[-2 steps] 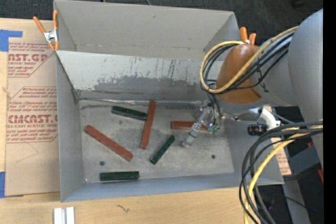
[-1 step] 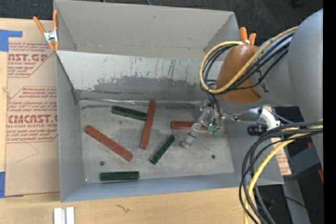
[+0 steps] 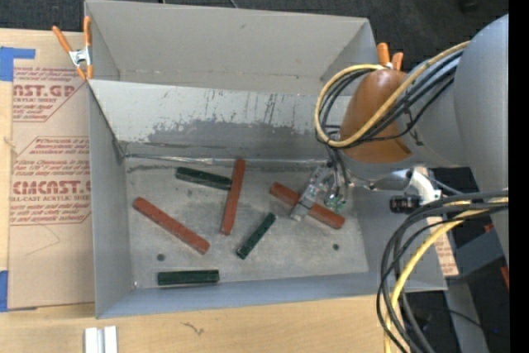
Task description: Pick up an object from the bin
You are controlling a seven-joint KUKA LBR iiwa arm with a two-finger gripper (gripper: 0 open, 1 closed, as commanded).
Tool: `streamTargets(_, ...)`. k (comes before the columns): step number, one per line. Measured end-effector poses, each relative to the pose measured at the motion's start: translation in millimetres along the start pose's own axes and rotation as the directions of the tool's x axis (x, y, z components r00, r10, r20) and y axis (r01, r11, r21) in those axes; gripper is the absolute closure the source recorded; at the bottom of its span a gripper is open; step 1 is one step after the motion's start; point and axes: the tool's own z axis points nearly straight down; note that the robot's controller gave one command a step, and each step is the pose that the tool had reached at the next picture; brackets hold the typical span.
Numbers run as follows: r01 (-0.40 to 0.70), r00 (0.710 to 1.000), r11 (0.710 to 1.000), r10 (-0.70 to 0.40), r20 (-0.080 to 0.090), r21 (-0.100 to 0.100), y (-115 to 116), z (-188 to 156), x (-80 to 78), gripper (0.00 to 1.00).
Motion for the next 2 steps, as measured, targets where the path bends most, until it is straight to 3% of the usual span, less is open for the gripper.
streamTargets(2, 0.002, 1.000, 1.000, -0.002, 0.005, -0.003, 2.3, -114.8, -1.9, 1.00)
